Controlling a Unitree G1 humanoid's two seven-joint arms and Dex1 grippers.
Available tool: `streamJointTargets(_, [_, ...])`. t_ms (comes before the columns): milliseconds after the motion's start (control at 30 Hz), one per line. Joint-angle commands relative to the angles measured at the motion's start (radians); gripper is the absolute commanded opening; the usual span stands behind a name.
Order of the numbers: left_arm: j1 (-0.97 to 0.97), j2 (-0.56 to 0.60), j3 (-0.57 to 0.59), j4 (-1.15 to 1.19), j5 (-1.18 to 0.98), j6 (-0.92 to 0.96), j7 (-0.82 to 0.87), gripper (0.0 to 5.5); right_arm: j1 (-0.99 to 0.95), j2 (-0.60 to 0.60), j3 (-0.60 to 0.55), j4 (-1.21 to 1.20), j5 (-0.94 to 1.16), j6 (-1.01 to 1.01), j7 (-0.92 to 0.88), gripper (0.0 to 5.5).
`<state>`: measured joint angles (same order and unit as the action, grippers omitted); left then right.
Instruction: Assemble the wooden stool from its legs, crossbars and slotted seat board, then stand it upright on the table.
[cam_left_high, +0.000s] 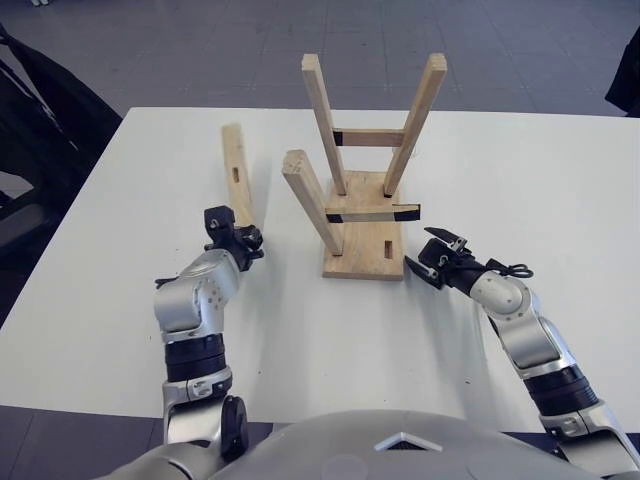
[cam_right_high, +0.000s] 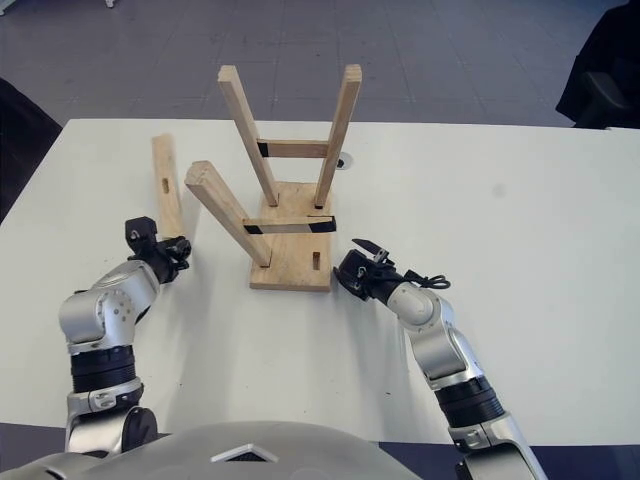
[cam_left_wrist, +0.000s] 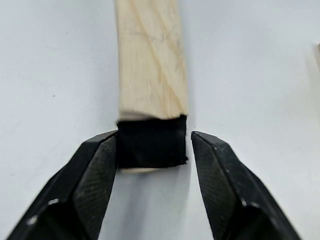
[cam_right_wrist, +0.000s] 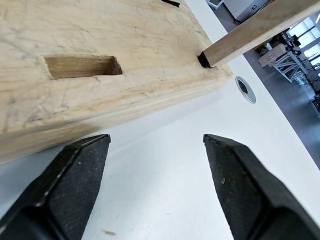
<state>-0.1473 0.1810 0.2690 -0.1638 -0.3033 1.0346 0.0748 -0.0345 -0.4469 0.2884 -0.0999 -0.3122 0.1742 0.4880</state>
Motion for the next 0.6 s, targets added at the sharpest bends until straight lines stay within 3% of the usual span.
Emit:
streamJointTargets(33, [0.138,0.077,0.067,-0.09,-0.006,0.12,-0.038,2.56,0.004,-0.008,-0.001,-0.004,-0.009,0.011,-0.002,3.44])
streamJointTargets(200, [0.068,0.094,0.073,-0.165,-0.044,0.107,-0.1,2.56,0.009,-0.008,0.009,-0.001,-0.018,0.003,-0.009,3.44])
streamJointTargets(333, [-0.005,0.191,0.027,-0.032,-0.069,-0.152,-0.342,2.56,-0.002,-0.009,0.008,0.009,-0.019,-0.004,-0.006,3.44])
streamJointTargets(500, [0.002,0.329,-0.06,0.239,-0.009,-0.487,-0.651,3.43,-0.005,-0.009,0.009,0.016,-0.02,-0.011,-0.009,3.44])
streamJointTargets(600, [-0.045,0.354,-0.09,0.43,0.02,-0.642,-0.759,3.43,-0.007,-0.009,0.008,0.018,-0.02,-0.013,-0.009,3.44])
